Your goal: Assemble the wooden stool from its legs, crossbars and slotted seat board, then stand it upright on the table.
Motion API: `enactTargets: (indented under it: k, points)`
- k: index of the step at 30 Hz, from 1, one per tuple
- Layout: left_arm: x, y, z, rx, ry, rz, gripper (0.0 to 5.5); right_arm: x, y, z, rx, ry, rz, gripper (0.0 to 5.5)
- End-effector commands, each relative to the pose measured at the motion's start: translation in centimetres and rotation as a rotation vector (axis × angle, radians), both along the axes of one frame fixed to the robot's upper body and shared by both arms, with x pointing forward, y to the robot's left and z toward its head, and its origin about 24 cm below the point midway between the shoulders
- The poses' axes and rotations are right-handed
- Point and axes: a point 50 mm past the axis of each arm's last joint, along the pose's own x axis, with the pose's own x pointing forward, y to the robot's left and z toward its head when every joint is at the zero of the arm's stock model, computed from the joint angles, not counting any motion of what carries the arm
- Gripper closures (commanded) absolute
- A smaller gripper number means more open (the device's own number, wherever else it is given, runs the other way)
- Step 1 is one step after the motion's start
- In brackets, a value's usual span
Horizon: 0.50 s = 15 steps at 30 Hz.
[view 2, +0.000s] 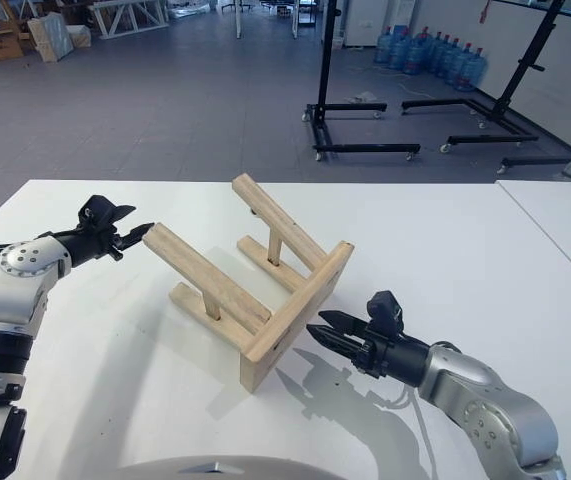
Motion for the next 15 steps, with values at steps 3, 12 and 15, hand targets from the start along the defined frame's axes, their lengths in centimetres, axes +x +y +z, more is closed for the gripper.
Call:
enactTargets:
  k: [3,12,15]
  points:
    - [1.1,-2.4,2.9,-0.054,-0.110,-0.038,2.90,0.1,0.7,0.3,-0.001,-0.007,0.025,3.27]
    - [-4.8,-10.2,-4.1,-0.024,0.171,-0.380,2.90,0.7,4.6,2.4,0.070,-0.084,0.159,3.27]
    - [-3.6,-9.7,-2.6,-0.072,0.086,-0.265,2.90,0.4,4.4,1.7,0.051,-0.056,0.158,3.27]
